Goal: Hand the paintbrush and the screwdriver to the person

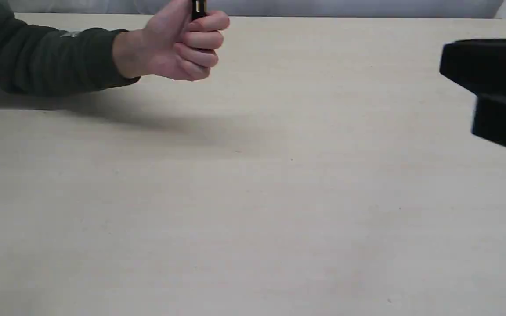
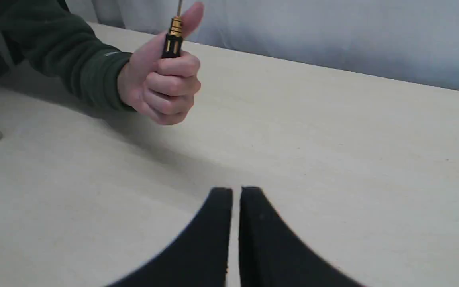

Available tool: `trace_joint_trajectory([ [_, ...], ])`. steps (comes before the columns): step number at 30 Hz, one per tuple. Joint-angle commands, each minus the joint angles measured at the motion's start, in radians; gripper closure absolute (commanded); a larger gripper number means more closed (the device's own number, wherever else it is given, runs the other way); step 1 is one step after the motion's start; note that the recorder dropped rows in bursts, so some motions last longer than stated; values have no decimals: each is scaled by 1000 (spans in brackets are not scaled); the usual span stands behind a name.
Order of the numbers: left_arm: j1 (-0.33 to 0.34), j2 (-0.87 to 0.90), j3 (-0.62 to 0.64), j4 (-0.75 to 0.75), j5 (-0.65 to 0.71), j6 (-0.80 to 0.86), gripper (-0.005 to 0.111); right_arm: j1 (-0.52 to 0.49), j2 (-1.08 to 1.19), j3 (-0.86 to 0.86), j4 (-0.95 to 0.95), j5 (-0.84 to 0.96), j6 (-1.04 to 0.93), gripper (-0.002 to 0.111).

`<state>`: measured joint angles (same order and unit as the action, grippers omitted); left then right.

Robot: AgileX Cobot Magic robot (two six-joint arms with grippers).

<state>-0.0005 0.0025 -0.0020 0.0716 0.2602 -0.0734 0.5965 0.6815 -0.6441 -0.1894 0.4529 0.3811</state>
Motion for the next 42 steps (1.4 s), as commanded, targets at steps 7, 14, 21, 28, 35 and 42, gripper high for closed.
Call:
trace_joint_trajectory([
  [7,-7,-2,2,-1,-11,-2,107,-2,-267,223,60,-96,0,104],
  [14,-7,-2,2,-5,-10,-2,107,-2,-446,372,80,-254,0,104],
  [21,-7,-2,2,-5,-10,-2,107,-2,-620,519,69,-432,-2,104],
  [28,-7,-2,2,-5,-10,-2,107,-2,-681,610,67,-453,-29,104],
  [35,-7,-2,2,-5,-10,-2,107,-2,-681,644,3,-425,-31,104],
  [42,-7,-2,2,-3,-13,-2,107,-2,-681,644,-5,-351,-27,104],
])
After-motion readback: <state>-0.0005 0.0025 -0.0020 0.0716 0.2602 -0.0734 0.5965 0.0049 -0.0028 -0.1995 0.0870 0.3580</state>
